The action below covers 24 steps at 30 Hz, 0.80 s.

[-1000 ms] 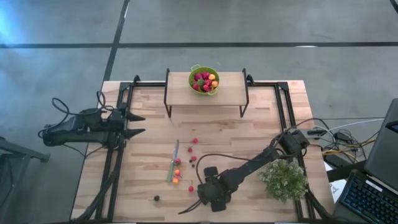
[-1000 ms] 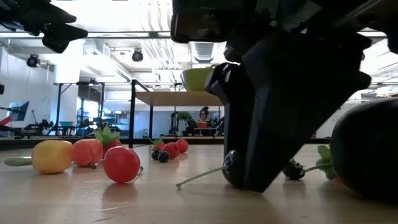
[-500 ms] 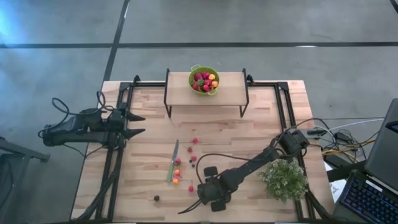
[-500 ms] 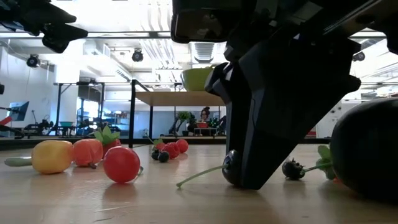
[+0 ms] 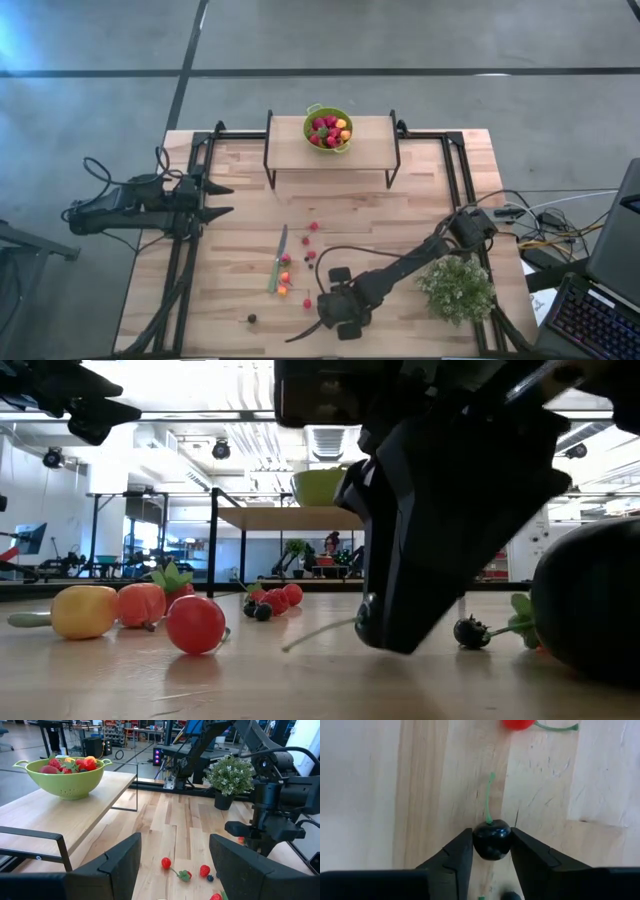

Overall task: Pick & Place Fruit
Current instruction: Put the black cherry into the green colander on the shelf

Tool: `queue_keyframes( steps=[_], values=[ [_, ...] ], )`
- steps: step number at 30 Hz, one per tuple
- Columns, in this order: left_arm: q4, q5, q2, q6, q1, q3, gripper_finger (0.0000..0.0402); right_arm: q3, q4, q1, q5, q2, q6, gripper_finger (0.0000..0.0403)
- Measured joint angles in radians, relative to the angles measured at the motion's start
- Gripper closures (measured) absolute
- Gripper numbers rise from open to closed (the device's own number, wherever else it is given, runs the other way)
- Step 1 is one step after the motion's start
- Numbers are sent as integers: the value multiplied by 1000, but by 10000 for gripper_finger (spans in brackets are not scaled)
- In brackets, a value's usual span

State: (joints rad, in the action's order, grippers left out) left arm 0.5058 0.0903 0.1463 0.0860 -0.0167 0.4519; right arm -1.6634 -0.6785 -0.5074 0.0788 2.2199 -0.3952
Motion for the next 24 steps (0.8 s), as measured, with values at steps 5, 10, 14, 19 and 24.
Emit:
queue_keyframes(
  steps=[5,10,14,19,24],
  values=[
    [0,0,0,0,0,0,161,0,-9,16,0,-40,3,297],
    [2,0,0,0,0,0,161,-1,-39,34,-1,-104,17,302],
    [5,0,1,0,0,0,161,-1,-69,53,0,-162,31,284],
    [7,0,1,0,0,0,161,-1,-90,91,2,-235,69,288],
    [7,0,1,0,0,0,161,-1,-105,141,2,-323,125,305]
  ],
)
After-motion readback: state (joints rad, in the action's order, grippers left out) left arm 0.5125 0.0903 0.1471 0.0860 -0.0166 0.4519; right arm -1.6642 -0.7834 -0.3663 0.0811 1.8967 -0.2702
